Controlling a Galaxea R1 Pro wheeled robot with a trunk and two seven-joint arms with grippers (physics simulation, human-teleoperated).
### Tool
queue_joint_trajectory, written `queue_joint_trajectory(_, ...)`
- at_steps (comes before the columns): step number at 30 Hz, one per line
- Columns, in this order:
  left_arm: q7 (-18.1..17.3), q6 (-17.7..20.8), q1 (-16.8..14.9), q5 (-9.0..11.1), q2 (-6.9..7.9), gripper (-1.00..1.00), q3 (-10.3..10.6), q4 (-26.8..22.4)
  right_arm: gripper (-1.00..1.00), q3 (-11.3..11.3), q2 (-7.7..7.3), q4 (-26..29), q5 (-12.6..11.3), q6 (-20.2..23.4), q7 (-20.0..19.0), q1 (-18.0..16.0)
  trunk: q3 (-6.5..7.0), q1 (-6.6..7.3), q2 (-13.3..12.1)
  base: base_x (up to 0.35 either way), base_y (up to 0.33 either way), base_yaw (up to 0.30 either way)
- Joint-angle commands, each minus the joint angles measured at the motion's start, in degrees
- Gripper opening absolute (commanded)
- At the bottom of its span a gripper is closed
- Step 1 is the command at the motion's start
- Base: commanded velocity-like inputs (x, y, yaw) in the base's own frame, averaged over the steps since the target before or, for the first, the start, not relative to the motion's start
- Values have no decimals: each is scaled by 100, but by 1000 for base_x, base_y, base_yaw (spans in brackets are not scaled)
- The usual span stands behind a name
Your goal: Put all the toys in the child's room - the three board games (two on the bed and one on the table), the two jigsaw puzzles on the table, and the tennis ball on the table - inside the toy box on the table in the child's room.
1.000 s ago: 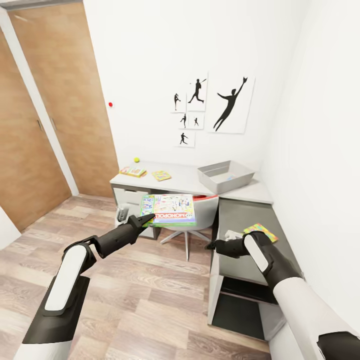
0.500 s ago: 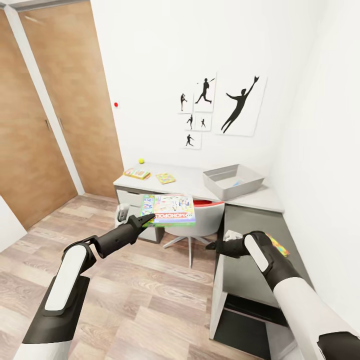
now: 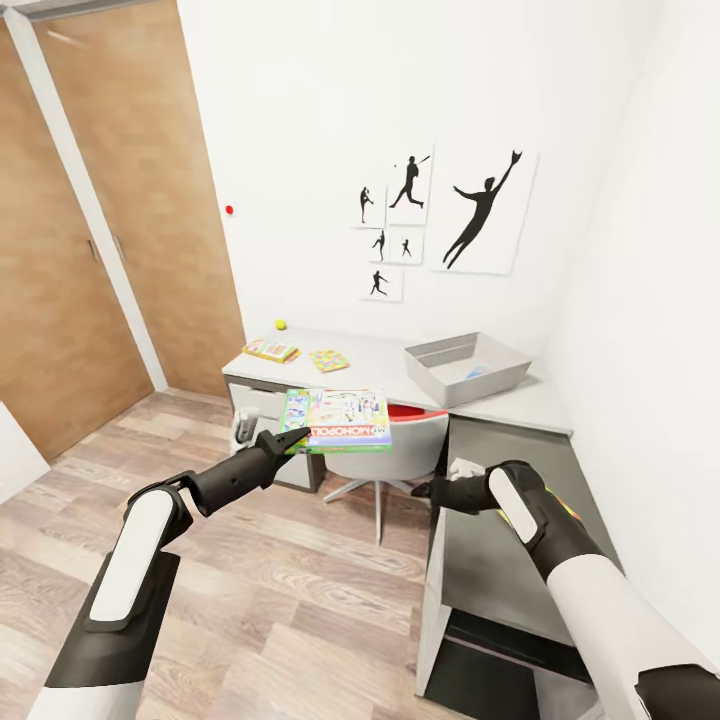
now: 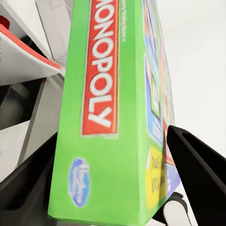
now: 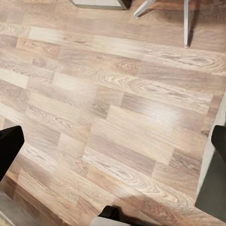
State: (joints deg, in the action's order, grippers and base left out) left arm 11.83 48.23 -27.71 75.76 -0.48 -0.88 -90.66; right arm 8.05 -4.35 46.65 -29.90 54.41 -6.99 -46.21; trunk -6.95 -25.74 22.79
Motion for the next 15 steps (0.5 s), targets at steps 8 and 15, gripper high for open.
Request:
queue_joint_trajectory(8,59,28,-7,61,-5,-100,-10,-4,100,12,-11,55,61,13,-55,3,-13,-4,13,13,-8,206)
queue_joint_trajectory(15,63,29,-7,61,-5,-100,-9,-4,100,12,-13,67,63,13,-51,6,-13,-4,13,3,-2,275)
